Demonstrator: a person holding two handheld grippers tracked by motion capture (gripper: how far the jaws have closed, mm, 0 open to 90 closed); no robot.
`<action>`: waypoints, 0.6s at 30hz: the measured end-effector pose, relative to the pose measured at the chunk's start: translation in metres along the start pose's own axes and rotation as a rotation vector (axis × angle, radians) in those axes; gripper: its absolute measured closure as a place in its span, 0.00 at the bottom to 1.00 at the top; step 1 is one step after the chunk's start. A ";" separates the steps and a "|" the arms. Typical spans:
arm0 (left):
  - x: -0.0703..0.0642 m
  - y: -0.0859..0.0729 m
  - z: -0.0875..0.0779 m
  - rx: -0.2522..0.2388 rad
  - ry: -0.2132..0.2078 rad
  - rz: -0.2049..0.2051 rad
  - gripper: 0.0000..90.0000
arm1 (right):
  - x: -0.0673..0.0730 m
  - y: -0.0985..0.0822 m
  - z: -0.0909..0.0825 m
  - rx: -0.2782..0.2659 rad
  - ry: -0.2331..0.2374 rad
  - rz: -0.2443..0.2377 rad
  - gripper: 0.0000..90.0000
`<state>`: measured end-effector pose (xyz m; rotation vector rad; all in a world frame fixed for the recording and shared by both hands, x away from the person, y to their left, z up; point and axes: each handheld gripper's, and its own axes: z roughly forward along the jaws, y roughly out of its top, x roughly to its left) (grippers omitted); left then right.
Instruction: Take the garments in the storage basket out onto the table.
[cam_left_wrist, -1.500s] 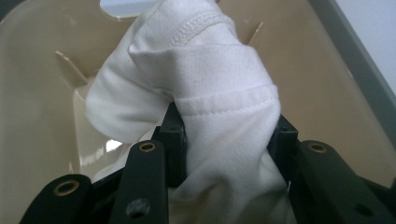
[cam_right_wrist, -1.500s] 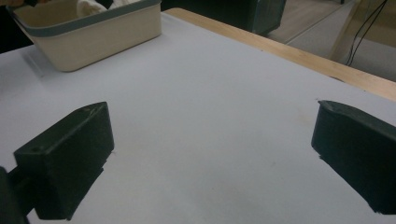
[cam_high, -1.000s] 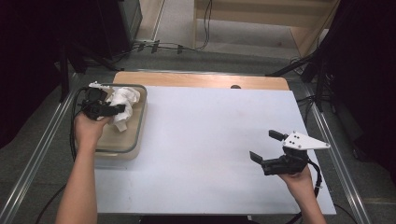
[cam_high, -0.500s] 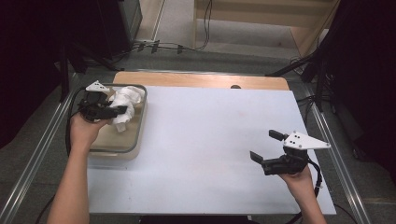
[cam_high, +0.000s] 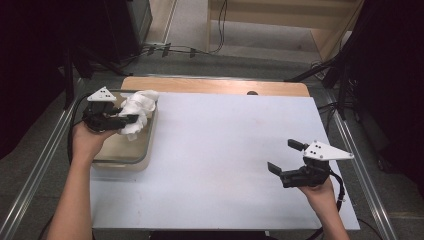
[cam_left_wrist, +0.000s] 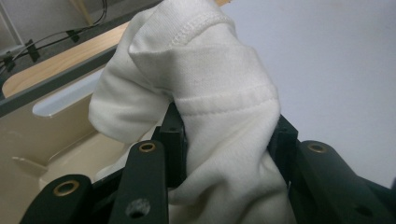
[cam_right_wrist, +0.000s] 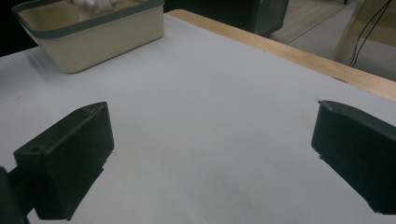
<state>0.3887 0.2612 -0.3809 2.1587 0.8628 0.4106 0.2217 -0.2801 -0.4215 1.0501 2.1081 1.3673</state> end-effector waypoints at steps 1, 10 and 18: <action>0.000 0.000 -0.001 -0.005 -0.004 0.006 0.67 | 0.000 0.000 0.000 0.000 0.000 0.000 0.00; -0.009 0.006 -0.005 -0.030 -0.031 0.061 0.67 | -0.001 0.000 0.000 0.000 0.000 0.001 0.00; -0.019 0.012 -0.007 -0.042 -0.046 0.105 0.67 | -0.001 0.000 0.000 -0.001 0.002 0.000 0.00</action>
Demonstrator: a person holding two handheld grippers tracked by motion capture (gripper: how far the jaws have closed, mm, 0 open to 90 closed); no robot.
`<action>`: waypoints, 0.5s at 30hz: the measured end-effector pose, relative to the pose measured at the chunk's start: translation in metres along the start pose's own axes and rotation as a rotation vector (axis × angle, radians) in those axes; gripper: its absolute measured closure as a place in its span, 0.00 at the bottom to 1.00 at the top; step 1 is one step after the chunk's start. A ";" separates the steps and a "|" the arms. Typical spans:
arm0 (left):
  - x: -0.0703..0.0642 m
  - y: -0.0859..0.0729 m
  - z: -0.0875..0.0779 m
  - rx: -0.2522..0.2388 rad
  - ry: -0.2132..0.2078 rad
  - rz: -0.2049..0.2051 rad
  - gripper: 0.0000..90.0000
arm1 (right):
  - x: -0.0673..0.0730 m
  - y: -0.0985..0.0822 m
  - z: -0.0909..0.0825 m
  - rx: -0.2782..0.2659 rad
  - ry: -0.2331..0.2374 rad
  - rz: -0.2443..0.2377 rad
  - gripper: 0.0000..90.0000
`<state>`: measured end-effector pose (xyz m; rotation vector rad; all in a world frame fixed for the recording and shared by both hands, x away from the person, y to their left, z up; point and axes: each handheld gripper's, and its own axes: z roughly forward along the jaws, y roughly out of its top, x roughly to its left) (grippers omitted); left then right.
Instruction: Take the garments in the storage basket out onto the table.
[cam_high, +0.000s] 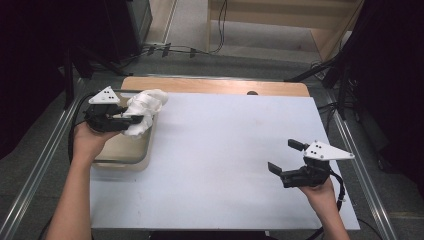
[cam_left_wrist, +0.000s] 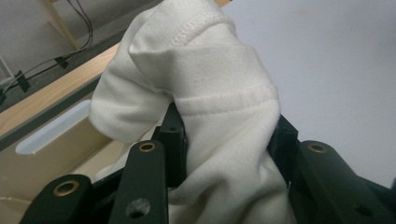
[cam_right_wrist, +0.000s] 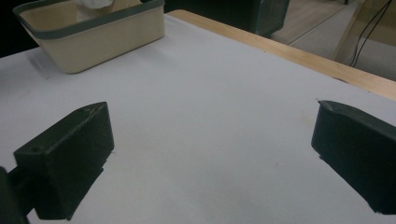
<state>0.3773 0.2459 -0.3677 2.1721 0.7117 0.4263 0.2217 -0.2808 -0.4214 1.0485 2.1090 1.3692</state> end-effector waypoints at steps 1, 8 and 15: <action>-0.001 0.001 0.000 -0.005 -0.005 0.005 0.67 | 0.000 0.000 0.000 0.000 0.000 0.000 0.00; -0.006 0.006 -0.001 -0.030 -0.032 0.024 0.67 | 0.000 0.000 0.000 0.000 0.000 0.000 0.00; -0.013 0.013 0.001 -0.034 -0.057 0.051 0.67 | 0.000 0.000 0.000 0.001 0.009 0.000 0.00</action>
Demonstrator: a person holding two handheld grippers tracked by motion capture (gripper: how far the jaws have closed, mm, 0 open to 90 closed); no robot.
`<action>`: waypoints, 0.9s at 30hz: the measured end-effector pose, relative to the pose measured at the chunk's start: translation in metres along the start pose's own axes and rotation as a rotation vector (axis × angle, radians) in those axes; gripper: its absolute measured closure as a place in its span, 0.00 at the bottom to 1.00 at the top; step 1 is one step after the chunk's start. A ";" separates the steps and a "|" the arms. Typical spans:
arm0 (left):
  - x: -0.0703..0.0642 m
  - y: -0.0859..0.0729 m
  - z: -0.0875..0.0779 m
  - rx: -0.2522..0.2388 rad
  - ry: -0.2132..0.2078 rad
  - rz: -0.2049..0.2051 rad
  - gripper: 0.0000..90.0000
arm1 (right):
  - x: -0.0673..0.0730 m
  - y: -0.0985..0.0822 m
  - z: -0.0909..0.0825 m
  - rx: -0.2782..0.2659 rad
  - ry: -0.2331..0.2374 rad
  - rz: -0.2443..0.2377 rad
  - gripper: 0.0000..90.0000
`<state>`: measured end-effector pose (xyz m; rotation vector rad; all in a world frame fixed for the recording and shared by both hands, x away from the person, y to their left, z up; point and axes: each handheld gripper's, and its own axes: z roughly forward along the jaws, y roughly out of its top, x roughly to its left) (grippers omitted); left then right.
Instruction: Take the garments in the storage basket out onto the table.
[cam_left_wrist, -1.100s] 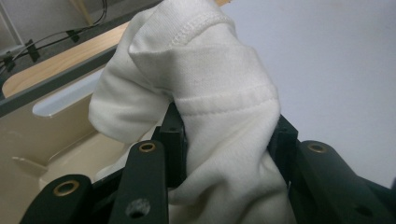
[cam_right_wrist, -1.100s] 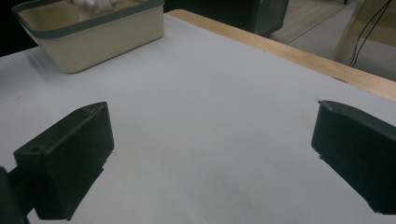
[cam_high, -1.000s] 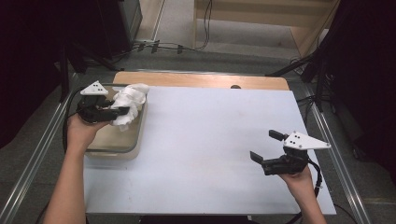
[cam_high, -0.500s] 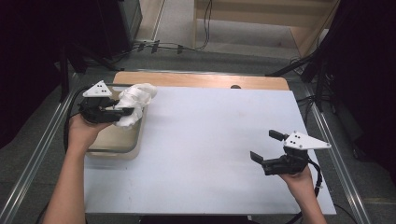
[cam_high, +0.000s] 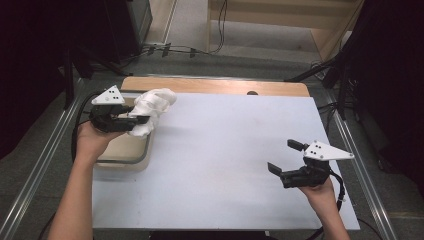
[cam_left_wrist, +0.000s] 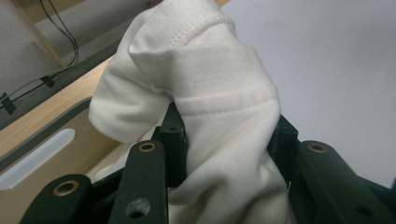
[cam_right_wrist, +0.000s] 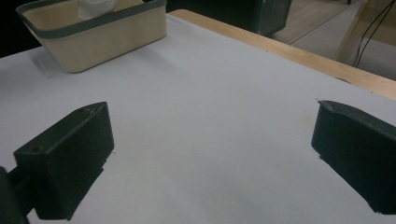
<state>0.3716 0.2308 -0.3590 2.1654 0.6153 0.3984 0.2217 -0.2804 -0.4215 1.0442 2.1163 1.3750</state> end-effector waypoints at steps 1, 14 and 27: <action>-0.001 0.001 0.000 -0.003 -0.002 -0.002 0.67 | 0.000 0.000 0.000 0.000 0.000 -0.001 0.00; -0.014 0.018 0.005 -0.024 -0.037 0.034 0.67 | 0.000 0.000 0.000 0.000 0.008 -0.005 0.00; -0.032 0.040 0.016 -0.053 -0.099 0.083 0.67 | -0.001 0.000 -0.002 -0.004 0.007 -0.006 0.00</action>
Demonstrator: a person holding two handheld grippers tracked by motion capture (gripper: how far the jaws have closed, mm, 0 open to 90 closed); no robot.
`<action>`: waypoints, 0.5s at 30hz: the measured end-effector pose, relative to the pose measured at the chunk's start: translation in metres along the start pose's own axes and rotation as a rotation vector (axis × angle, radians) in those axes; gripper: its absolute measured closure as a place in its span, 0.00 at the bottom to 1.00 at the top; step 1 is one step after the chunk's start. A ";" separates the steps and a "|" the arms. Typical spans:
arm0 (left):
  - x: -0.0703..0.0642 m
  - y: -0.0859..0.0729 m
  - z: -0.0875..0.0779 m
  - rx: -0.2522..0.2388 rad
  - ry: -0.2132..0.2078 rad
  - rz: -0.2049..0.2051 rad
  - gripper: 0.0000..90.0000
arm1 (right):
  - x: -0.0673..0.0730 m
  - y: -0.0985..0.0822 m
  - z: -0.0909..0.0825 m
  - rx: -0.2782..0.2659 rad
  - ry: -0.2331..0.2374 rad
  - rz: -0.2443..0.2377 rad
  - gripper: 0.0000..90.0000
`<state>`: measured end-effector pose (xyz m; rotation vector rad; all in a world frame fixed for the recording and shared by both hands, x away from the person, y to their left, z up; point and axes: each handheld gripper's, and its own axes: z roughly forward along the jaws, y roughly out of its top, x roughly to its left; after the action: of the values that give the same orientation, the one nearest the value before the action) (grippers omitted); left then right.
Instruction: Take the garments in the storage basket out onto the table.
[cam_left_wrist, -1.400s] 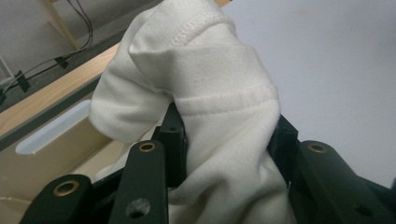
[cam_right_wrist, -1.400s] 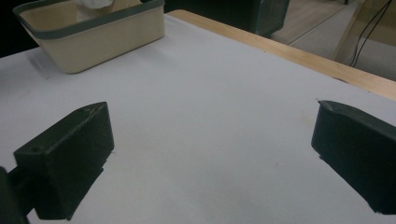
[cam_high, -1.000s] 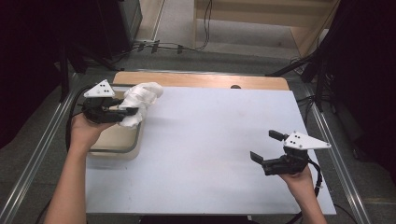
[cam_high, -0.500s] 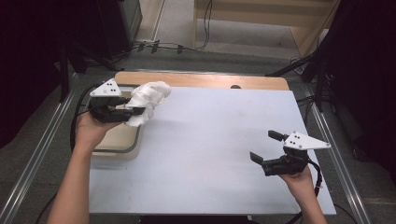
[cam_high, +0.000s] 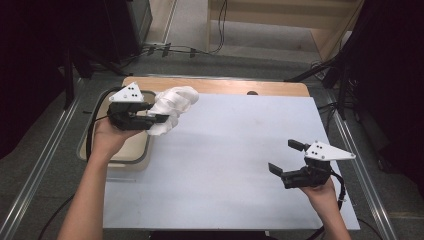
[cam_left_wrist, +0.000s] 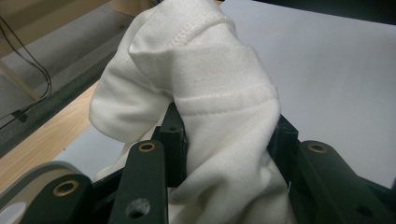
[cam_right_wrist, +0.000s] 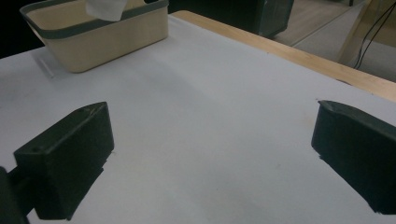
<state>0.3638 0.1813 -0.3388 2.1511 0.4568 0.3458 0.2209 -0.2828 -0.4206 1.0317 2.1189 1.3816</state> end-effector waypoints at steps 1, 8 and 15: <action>-0.001 0.002 0.001 -0.003 -0.002 0.003 0.67 | 0.000 0.000 0.000 -0.001 -0.001 0.000 0.00; -0.008 0.013 0.010 -0.014 -0.031 0.023 0.67 | -0.001 0.000 -0.001 -0.006 0.001 0.002 0.00; -0.014 0.023 0.022 -0.009 -0.055 0.041 0.67 | -0.002 0.000 -0.002 -0.009 -0.001 0.001 0.00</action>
<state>0.3647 0.1477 -0.3337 2.1579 0.3793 0.3098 0.2210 -0.2855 -0.4197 1.0302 2.1101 1.3892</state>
